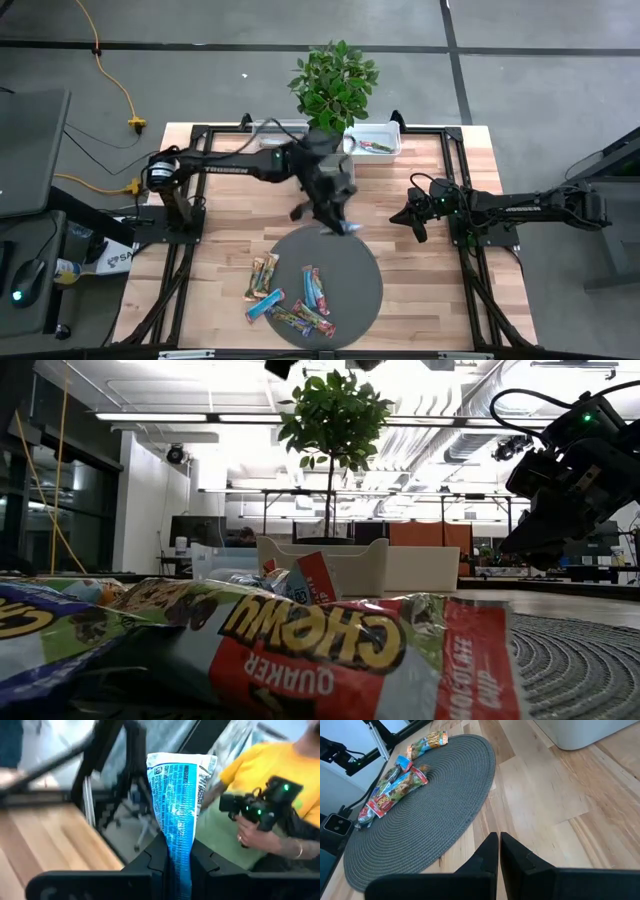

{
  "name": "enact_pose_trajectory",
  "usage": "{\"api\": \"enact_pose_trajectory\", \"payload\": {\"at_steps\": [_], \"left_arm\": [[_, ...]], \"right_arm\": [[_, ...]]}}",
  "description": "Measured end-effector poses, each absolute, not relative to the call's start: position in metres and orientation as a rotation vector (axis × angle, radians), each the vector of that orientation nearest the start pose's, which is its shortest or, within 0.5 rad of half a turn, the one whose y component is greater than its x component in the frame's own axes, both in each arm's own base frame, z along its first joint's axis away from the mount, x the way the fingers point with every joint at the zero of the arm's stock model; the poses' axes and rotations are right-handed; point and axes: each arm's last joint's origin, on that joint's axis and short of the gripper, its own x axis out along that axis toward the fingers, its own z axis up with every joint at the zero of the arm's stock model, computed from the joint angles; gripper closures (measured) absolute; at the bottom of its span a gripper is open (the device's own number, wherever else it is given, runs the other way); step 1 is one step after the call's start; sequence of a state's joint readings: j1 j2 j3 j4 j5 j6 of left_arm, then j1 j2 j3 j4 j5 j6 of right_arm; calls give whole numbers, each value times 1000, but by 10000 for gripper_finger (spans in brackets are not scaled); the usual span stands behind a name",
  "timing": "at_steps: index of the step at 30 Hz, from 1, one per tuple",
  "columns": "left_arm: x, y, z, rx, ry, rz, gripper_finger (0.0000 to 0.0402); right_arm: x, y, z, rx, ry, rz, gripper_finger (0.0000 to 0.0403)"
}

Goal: Pick and place Granola Bars by type
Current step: Put the blue granola bar into the transparent bin

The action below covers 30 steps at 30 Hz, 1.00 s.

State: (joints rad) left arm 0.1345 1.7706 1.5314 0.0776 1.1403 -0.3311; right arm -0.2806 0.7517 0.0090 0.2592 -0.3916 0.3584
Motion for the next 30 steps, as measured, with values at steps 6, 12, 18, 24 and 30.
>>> {"api": "enact_pose_trajectory", "payload": {"at_steps": [6, 12, 18, 24, 30], "left_arm": [[372, 56, 411, -314, 27, -897, 367], [326, 73, 465, -184, -231, -765, 367], [277, 85, 503, -106, -420, -587, 367], [241, 94, 526, -17, -568, -372, 367], [212, 109, 539, 2, -658, -143, 367]], "right_arm": [[130, -26, 118, 511, 473, 25, 403], [130, -26, 118, 511, 473, 25, 403], [130, -26, 118, 511, 473, 26, 403], [130, -26, 118, 511, 473, 26, 403], [130, -26, 118, 511, 473, 26, 403]]}}
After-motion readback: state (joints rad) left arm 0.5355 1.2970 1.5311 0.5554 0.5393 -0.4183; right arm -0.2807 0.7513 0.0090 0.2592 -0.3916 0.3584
